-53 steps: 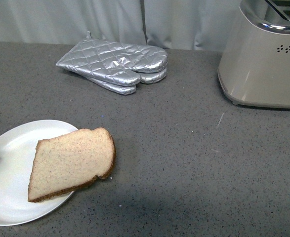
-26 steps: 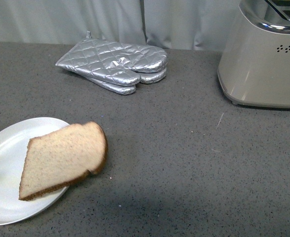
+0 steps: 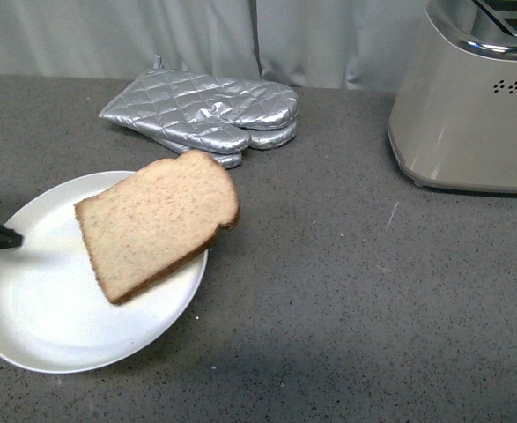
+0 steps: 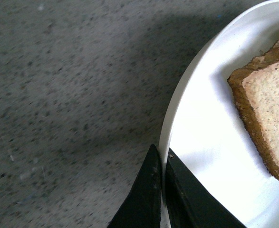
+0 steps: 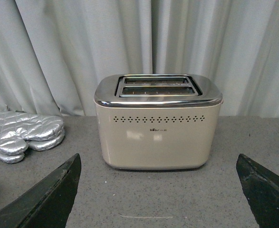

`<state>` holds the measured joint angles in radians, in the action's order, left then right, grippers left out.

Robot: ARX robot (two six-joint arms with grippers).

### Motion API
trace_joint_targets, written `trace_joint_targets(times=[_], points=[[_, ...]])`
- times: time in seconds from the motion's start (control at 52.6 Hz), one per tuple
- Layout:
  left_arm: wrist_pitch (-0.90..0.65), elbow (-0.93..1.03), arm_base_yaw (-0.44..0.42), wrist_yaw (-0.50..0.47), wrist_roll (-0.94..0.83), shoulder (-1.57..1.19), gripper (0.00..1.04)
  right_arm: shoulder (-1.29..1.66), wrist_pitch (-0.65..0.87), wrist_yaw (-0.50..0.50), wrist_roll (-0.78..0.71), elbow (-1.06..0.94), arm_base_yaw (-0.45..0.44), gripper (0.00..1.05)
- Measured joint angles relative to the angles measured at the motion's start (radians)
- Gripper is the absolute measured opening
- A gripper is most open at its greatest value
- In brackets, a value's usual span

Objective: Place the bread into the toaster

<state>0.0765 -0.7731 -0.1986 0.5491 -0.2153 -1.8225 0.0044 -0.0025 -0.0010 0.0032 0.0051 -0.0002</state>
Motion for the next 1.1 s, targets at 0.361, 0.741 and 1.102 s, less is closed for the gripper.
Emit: trace_joint_targets(times=[0.361, 0.741, 1.102], points=[[-0.169, -0.051, 0.380, -0.095, 0.294, -0.100, 0.04, 0.000, 0.000, 0.000, 0.000, 0.000, 0.000, 0.95], [-0.203, -0.273, 0.681, -0.151, 0.495, -0.298, 0.04, 0.000, 0.000, 0.000, 0.000, 0.000, 0.000, 0.95], [-0.203, -0.432, 0.716, -0.244, 0.595, -0.420, 0.04, 0.000, 0.000, 0.000, 0.000, 0.000, 0.000, 0.95]])
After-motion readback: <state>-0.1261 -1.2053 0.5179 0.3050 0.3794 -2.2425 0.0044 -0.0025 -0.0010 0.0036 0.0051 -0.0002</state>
